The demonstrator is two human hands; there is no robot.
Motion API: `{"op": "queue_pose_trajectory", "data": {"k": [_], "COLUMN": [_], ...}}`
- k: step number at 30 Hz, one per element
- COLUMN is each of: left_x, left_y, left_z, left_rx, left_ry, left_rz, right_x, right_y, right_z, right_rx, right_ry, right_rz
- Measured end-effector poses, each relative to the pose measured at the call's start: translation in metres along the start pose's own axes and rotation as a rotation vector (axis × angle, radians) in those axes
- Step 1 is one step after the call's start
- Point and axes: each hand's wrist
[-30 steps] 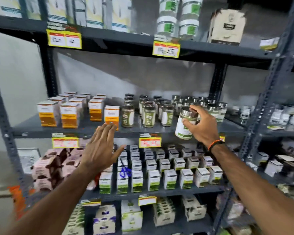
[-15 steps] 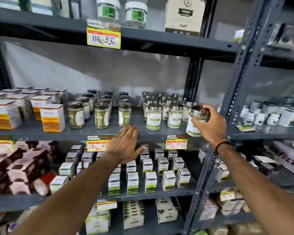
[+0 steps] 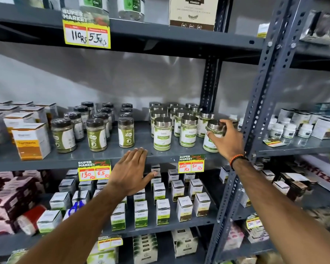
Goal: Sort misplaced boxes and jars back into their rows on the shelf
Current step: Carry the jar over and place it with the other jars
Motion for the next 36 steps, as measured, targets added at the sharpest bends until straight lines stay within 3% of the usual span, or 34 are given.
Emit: {"op": "queue_pose_trajectory", "data": {"k": [12, 36], "left_x": [0.001, 0.004], "left_y": [0.006, 0.008], "left_z": [0.0, 0.005], "left_rx": [-0.019, 0.012], "left_ry": [-0.026, -0.049], "left_rz": [0.009, 0.028], "right_x": [-0.006, -0.012], "right_y": [0.036, 0.043], "right_z": [0.03, 0.03], "right_rx": [0.049, 0.086], "right_ry": [0.217, 0.2], "right_rz": [-0.198, -0.252]}}
Point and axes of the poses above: each hand's wrist, its own x-axis away from the middle knuckle, its own y-axis out of the palm, z = x × y, and after that the axes turned 11 degrees about x, right-handed
